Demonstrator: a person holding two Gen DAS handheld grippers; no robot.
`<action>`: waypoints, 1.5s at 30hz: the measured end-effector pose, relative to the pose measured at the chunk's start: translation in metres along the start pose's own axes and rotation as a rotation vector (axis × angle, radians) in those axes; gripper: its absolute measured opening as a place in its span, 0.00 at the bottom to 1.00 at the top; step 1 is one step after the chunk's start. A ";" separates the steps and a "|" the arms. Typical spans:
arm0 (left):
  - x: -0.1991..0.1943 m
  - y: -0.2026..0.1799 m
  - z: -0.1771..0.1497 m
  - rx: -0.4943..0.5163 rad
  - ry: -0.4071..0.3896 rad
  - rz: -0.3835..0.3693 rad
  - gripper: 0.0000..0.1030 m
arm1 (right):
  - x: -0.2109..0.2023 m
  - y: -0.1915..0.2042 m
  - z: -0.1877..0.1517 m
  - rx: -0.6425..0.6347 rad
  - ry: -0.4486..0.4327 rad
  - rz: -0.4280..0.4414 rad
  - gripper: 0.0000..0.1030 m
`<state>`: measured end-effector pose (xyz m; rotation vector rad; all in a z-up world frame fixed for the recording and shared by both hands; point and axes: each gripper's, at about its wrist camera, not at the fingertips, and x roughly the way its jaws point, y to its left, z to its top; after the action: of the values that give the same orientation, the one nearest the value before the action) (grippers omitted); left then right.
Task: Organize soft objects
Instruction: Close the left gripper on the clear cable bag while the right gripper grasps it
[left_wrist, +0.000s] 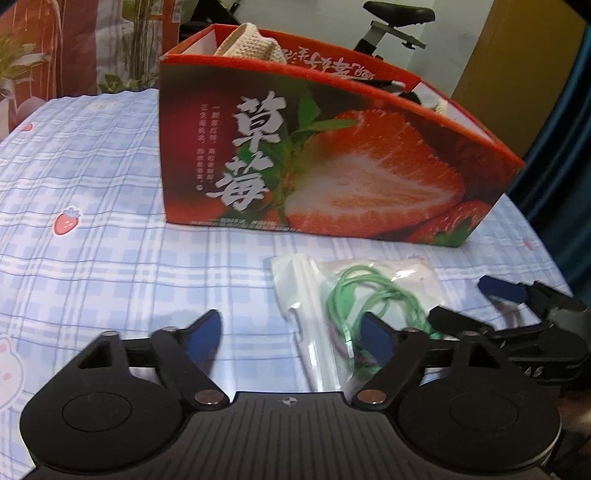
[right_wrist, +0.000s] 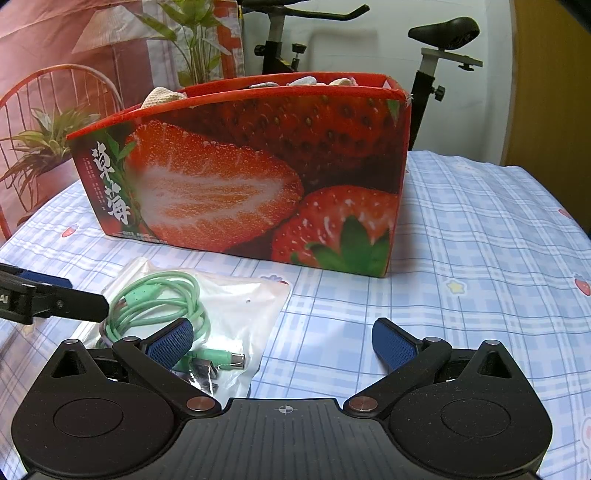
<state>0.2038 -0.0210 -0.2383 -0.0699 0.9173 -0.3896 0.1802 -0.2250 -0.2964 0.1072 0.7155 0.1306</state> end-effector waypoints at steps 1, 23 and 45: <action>0.001 -0.001 0.001 -0.004 0.004 -0.021 0.69 | 0.000 0.000 0.000 0.000 0.000 0.000 1.00; -0.005 -0.006 -0.019 -0.003 -0.009 -0.111 0.62 | -0.004 -0.001 -0.001 -0.014 -0.003 0.108 0.89; -0.001 -0.003 -0.024 -0.067 0.042 -0.263 0.42 | -0.011 0.014 0.004 0.028 0.080 0.165 0.66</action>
<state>0.1835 -0.0214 -0.2519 -0.2464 0.9654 -0.6055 0.1731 -0.2132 -0.2844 0.1882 0.7884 0.2838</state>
